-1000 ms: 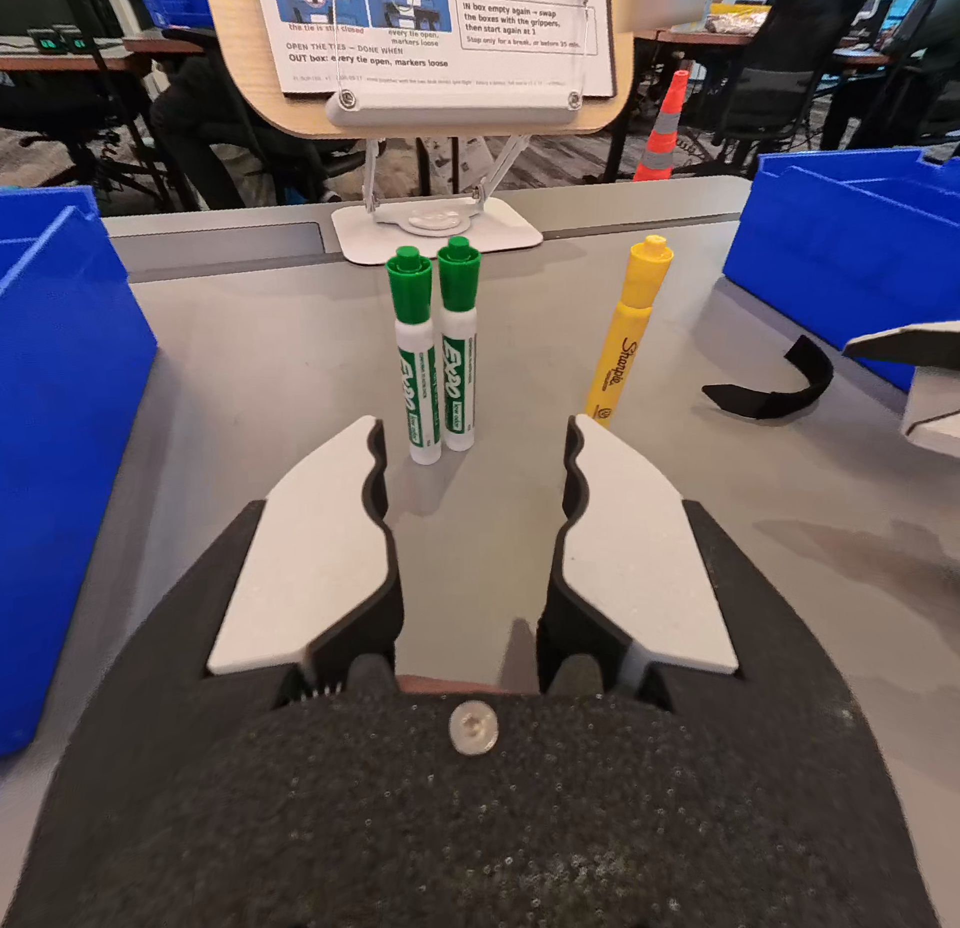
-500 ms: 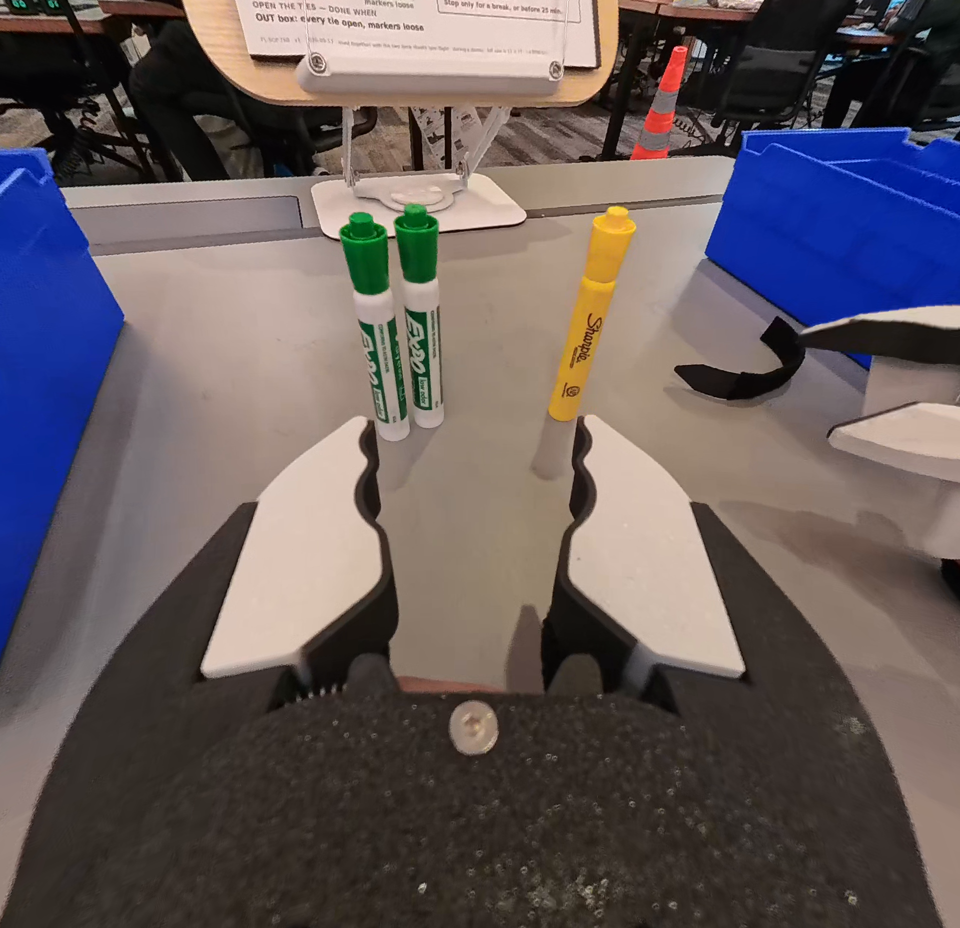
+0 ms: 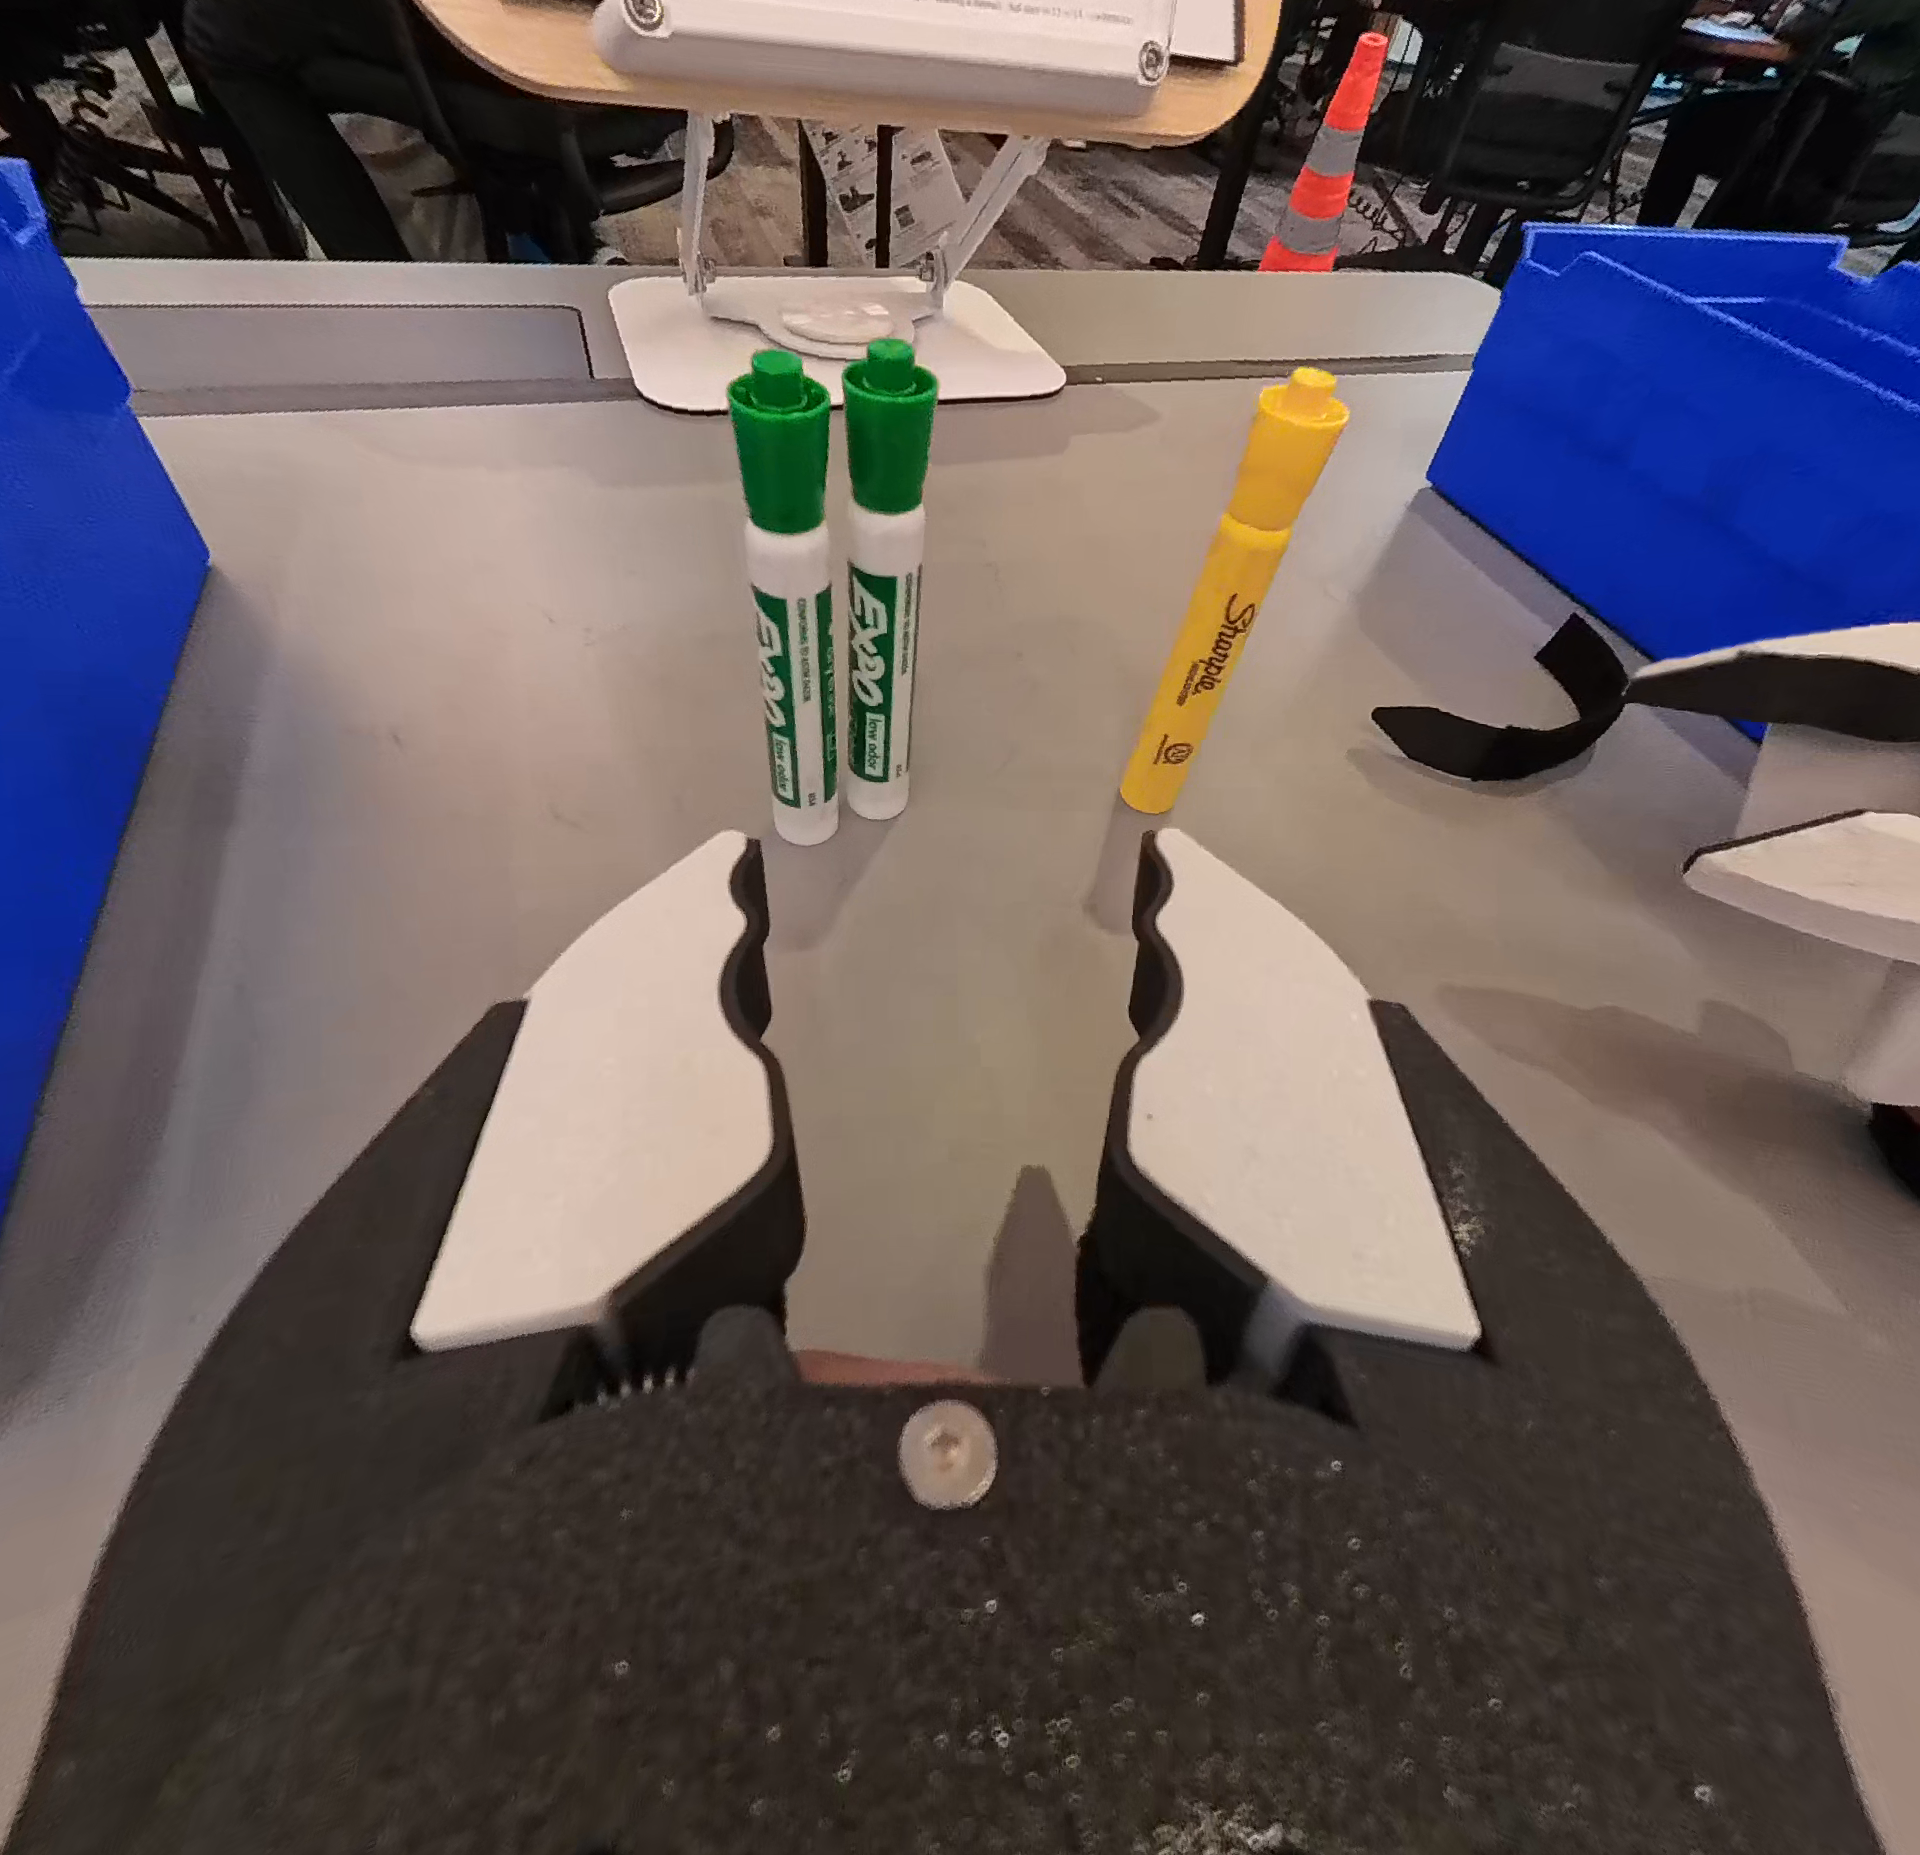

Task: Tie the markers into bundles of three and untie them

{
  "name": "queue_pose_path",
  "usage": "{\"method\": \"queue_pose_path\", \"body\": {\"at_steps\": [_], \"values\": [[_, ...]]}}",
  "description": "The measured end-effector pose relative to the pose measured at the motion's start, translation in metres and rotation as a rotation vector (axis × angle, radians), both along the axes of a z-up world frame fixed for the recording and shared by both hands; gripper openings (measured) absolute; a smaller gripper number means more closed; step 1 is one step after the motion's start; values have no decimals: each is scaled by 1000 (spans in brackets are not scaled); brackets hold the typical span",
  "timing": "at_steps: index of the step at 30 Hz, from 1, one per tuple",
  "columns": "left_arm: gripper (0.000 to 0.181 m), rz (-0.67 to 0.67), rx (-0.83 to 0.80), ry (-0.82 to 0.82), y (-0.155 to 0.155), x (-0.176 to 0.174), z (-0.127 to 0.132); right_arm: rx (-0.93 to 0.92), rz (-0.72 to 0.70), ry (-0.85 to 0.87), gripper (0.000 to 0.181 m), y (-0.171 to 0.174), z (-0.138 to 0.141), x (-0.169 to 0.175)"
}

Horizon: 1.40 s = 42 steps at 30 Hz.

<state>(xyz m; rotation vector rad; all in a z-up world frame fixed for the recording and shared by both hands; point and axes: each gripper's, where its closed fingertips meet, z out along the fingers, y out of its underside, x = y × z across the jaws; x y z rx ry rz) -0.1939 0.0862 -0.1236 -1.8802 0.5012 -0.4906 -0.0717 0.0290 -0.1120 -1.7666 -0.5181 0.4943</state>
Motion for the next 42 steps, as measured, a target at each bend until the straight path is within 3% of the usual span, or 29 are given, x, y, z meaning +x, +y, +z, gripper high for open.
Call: {"method": "queue_pose_path", "body": {"at_steps": [42], "values": [[64,-8,-20,13,3,-2,-6,-4,3,-47,52,0,-4,-2]]}}
